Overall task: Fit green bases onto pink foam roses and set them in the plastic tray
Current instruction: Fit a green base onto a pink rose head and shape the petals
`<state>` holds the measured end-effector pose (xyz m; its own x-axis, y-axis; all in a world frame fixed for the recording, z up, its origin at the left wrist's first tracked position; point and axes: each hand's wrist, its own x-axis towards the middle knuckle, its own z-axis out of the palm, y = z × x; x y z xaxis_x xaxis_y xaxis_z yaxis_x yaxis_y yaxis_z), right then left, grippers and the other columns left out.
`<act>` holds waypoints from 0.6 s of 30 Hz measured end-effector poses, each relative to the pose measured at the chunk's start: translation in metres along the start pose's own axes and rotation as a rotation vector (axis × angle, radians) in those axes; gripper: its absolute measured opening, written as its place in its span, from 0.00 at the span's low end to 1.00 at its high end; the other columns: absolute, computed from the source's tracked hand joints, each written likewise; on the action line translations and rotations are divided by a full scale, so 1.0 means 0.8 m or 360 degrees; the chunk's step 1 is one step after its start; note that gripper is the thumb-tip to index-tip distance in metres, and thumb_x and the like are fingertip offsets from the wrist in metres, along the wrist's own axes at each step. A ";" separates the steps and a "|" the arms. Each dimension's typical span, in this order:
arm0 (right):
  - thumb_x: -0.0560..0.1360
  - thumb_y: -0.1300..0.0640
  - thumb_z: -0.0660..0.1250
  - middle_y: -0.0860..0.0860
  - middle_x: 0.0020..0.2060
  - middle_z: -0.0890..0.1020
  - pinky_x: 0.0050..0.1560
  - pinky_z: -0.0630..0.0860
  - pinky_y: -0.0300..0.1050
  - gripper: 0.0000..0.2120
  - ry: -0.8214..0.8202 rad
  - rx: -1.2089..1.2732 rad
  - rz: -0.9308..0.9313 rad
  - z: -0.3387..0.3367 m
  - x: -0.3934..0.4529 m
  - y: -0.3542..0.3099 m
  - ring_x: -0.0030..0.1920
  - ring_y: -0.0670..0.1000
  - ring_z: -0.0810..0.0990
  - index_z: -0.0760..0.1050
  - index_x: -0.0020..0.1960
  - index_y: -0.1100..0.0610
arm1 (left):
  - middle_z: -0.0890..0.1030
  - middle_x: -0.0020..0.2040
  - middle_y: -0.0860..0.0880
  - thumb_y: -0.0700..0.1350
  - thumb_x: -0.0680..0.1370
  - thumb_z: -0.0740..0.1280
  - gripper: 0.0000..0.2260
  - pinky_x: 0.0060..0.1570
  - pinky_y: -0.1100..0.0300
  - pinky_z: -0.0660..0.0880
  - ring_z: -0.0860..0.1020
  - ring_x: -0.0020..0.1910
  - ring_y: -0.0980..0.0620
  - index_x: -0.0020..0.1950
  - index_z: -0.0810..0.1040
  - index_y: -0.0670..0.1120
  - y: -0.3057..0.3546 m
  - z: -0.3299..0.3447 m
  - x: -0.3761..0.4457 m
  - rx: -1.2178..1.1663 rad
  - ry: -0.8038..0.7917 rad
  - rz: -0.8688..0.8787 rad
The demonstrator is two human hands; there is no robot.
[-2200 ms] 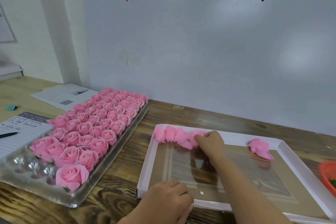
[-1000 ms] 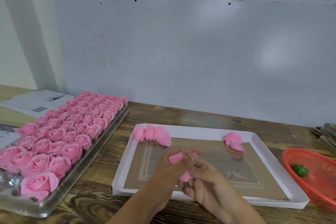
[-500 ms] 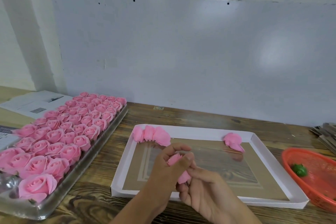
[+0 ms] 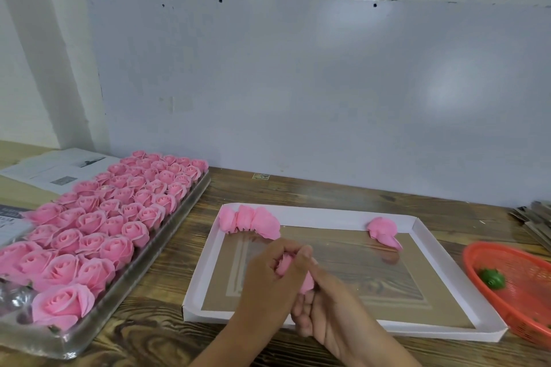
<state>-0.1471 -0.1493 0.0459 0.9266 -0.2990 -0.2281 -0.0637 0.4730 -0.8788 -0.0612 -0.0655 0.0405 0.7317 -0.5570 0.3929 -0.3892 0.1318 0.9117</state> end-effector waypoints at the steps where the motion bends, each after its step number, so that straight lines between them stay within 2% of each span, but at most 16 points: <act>1: 0.71 0.38 0.63 0.60 0.26 0.75 0.21 0.68 0.40 0.28 0.0008 -0.0040 -0.0005 0.001 0.000 0.000 0.21 0.51 0.72 0.81 0.41 0.65 | 0.82 0.36 0.58 0.45 0.79 0.70 0.12 0.37 0.72 0.73 0.80 0.36 0.62 0.40 0.80 0.61 -0.002 0.000 -0.001 0.0107 0.0029 0.0068; 4: 0.74 0.37 0.60 0.60 0.27 0.77 0.21 0.69 0.39 0.28 0.0080 -0.0259 -0.0034 0.005 0.000 0.002 0.22 0.52 0.73 0.85 0.45 0.60 | 0.80 0.32 0.59 0.45 0.79 0.69 0.14 0.36 0.74 0.71 0.78 0.34 0.62 0.35 0.77 0.59 -0.005 0.001 -0.003 0.0280 0.0143 0.0130; 6: 0.77 0.41 0.62 0.55 0.31 0.79 0.25 0.73 0.42 0.22 0.0218 -0.0436 -0.0098 0.004 0.000 0.004 0.28 0.52 0.77 0.82 0.51 0.58 | 0.77 0.28 0.59 0.44 0.80 0.68 0.19 0.35 0.74 0.70 0.77 0.32 0.62 0.30 0.73 0.58 -0.006 0.001 -0.001 0.0324 0.0195 0.0074; 9: 0.76 0.56 0.70 0.52 0.38 0.83 0.35 0.79 0.44 0.09 0.0310 -0.0584 -0.0339 -0.004 -0.004 0.005 0.36 0.50 0.81 0.76 0.55 0.57 | 0.73 0.26 0.57 0.43 0.81 0.66 0.21 0.33 0.72 0.69 0.72 0.29 0.62 0.29 0.70 0.54 -0.009 -0.001 0.006 0.0266 0.0236 -0.0102; 11: 0.73 0.64 0.72 0.51 0.42 0.84 0.43 0.81 0.49 0.13 0.0335 -0.0731 -0.0480 -0.004 -0.005 0.006 0.40 0.49 0.82 0.77 0.55 0.52 | 0.71 0.26 0.56 0.42 0.82 0.65 0.19 0.32 0.69 0.68 0.70 0.28 0.61 0.30 0.71 0.49 -0.012 -0.002 0.009 0.0209 0.0260 -0.0186; 13: 0.72 0.65 0.73 0.49 0.44 0.84 0.49 0.82 0.53 0.16 0.0386 -0.0931 -0.0574 -0.002 -0.007 0.007 0.44 0.51 0.83 0.79 0.52 0.45 | 0.71 0.27 0.56 0.44 0.82 0.63 0.18 0.32 0.68 0.68 0.69 0.29 0.61 0.32 0.71 0.47 -0.014 -0.001 0.010 0.0175 0.0253 -0.0219; 15: 0.73 0.62 0.72 0.48 0.44 0.84 0.49 0.82 0.51 0.16 0.0379 -0.1054 -0.0618 -0.002 -0.009 0.009 0.45 0.52 0.83 0.79 0.50 0.40 | 0.71 0.27 0.56 0.44 0.83 0.63 0.18 0.32 0.68 0.68 0.69 0.29 0.60 0.33 0.71 0.46 -0.015 -0.002 0.009 0.0169 0.0244 -0.0211; 18: 0.76 0.59 0.69 0.50 0.39 0.84 0.43 0.81 0.45 0.06 0.0329 -0.0955 -0.0604 -0.004 -0.010 0.009 0.39 0.51 0.82 0.79 0.50 0.48 | 0.71 0.27 0.55 0.43 0.83 0.63 0.18 0.32 0.68 0.68 0.69 0.29 0.60 0.32 0.69 0.47 -0.013 -0.002 0.007 0.0215 0.0246 -0.0161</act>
<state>-0.1558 -0.1462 0.0399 0.8403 -0.5298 0.1148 0.0005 -0.2110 -0.9775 -0.0525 -0.0685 0.0335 0.8437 -0.4282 0.3237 -0.3735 -0.0352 0.9270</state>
